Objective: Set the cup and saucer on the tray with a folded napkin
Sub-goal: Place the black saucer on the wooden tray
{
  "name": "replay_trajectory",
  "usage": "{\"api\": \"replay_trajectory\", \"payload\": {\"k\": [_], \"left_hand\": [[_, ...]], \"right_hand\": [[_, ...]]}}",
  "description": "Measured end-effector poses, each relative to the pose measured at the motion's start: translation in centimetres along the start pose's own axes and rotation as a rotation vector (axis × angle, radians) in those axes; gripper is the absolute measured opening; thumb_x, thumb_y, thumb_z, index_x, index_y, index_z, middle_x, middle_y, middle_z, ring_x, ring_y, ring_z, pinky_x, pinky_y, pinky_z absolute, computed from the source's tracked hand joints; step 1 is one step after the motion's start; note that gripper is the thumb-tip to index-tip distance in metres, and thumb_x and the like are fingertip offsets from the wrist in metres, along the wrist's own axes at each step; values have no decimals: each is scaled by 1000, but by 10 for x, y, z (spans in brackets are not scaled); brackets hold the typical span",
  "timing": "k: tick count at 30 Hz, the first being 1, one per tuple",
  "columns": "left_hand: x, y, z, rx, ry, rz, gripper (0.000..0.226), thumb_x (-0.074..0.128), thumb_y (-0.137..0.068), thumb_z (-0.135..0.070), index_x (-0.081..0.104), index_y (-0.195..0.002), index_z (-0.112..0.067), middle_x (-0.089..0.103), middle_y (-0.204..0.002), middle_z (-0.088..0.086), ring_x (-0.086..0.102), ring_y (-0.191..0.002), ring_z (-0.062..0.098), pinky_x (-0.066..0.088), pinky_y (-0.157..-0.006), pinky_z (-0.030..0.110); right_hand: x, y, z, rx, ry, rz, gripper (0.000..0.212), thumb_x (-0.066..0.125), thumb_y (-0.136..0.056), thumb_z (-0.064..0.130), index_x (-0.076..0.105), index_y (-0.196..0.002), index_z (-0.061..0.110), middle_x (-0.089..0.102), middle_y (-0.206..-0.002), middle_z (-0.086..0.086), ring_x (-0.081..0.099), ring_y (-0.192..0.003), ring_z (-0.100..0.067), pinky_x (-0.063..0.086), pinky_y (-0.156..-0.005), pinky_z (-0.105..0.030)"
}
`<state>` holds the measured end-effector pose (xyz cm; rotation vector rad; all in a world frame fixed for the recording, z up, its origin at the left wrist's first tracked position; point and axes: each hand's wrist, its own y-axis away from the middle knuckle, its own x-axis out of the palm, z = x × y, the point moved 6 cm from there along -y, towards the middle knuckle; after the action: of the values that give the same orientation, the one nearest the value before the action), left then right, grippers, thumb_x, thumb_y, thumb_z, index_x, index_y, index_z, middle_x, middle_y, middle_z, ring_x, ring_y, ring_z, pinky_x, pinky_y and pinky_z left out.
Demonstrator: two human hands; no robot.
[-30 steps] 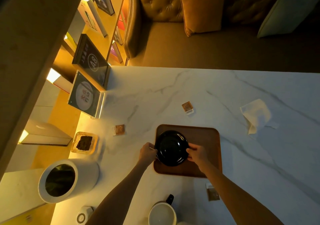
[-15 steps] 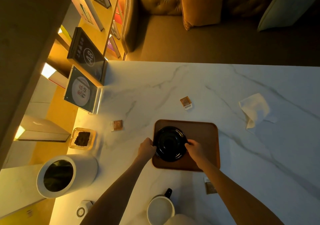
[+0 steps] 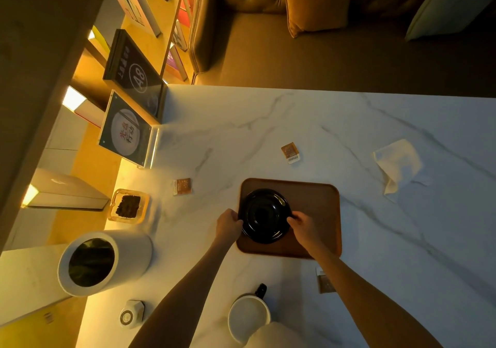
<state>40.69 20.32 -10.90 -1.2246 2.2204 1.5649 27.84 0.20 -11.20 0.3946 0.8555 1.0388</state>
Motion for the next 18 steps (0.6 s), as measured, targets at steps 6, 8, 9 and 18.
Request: {"api": "replay_trajectory", "payload": {"k": [6,8,9,18], "left_hand": [[3,0,6,-17,41,-34,11,59,-86,-8,55,-95,-13,58,-93,5,50,-70,10,38,-56,19],[2,0,8,-12,56,-41,12,61,-86,-9,57,-98,-11,60,-97,7,55,-80,15,42,-63,22],[2,0,8,-12,62,-40,13,60,-87,-10,57,-99,-11,60,-98,8,55,-82,17,43,-65,23],[1,-4,8,-21,57,-29,18,58,-87,-10,59,-105,-6,61,-104,10,56,-91,22,46,-73,31]], "right_hand": [[3,2,0,-25,12,-23,32,49,-97,19,55,-125,6,66,-102,-10,58,-81,-10,41,-64,-15],[2,3,0,-35,16,-38,32,49,-97,18,55,-125,5,66,-102,-11,58,-81,-10,41,-64,-14],[3,4,0,-36,12,-39,32,49,-97,18,55,-125,4,66,-102,-11,57,-81,-9,41,-63,-13],[4,6,1,-53,13,-53,31,50,-96,17,56,-124,5,63,-95,-2,55,-74,1,40,-61,-11]]}}
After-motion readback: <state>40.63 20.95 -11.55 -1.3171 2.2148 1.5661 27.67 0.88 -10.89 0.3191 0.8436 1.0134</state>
